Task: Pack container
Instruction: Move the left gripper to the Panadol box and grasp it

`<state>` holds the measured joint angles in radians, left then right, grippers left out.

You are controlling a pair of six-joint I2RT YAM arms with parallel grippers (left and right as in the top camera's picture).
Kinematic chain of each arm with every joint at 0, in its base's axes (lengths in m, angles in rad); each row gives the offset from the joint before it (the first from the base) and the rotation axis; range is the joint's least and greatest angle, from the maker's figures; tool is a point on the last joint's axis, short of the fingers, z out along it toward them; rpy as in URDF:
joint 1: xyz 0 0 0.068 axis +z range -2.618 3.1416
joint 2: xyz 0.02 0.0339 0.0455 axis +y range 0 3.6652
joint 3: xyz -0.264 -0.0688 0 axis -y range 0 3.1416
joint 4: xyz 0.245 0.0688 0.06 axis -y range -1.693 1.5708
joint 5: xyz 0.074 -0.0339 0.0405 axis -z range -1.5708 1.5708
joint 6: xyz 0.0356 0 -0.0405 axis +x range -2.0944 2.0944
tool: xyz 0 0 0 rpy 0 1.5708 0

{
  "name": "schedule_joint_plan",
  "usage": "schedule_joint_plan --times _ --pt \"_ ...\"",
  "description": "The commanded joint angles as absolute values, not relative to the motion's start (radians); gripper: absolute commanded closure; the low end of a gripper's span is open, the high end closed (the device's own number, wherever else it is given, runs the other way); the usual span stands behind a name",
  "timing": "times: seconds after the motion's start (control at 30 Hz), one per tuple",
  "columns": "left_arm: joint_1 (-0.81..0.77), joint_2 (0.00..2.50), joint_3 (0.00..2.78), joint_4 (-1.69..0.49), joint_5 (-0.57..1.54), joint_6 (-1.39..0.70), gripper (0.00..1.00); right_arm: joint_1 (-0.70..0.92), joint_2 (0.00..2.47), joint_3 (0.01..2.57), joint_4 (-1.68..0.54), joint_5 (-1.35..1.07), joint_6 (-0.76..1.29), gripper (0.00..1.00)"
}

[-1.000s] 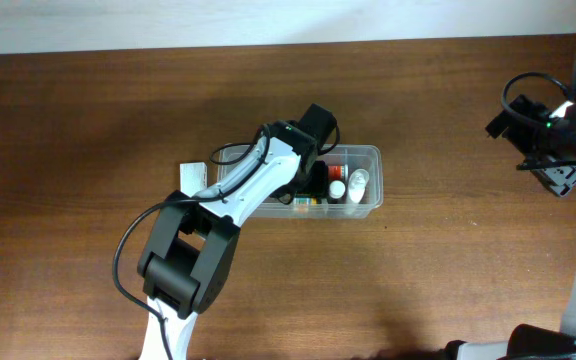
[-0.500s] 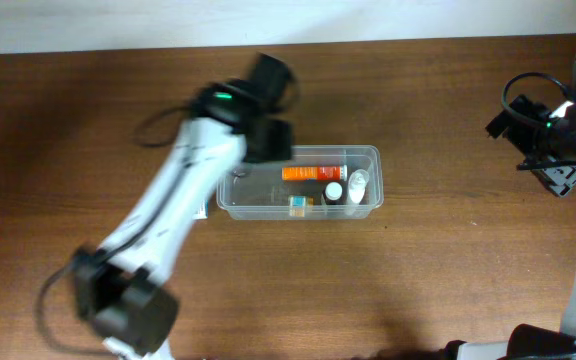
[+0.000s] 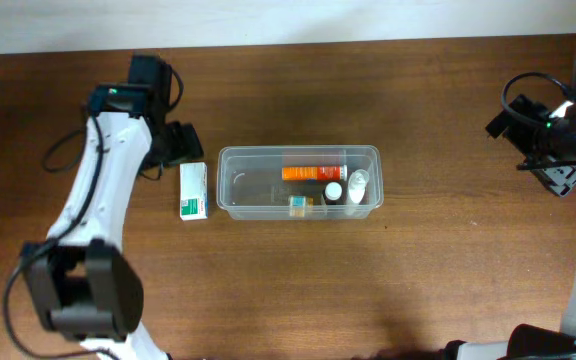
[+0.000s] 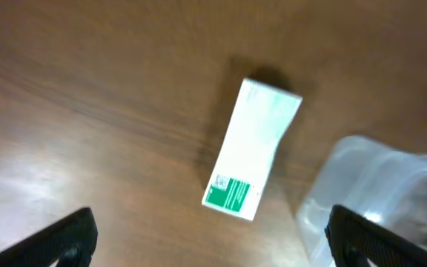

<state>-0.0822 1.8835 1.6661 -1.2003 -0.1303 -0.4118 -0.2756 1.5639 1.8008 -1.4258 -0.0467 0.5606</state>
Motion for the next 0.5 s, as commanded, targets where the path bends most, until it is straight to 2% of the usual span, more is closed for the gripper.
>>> schedule_joint_plan --times 0.0,0.13,0.37,0.47 --pt "-0.077 1.945 1.591 -1.128 -0.067 -0.361 0.02 -0.282 1.566 1.804 -1.425 -0.048 0.554 0.02" --pt "-0.078 2.045 1.539 -1.029 -0.065 -0.361 0.05 -0.282 1.566 1.804 -1.425 -0.048 0.554 0.02" --pt "-0.078 2.160 1.538 -0.979 -0.028 -0.310 0.11 -0.282 1.566 1.804 -1.425 -0.048 0.554 0.02" --pt "-0.077 2.180 1.538 -0.978 0.002 -0.277 0.24 -0.282 1.566 1.804 -1.425 -0.048 0.554 0.02"
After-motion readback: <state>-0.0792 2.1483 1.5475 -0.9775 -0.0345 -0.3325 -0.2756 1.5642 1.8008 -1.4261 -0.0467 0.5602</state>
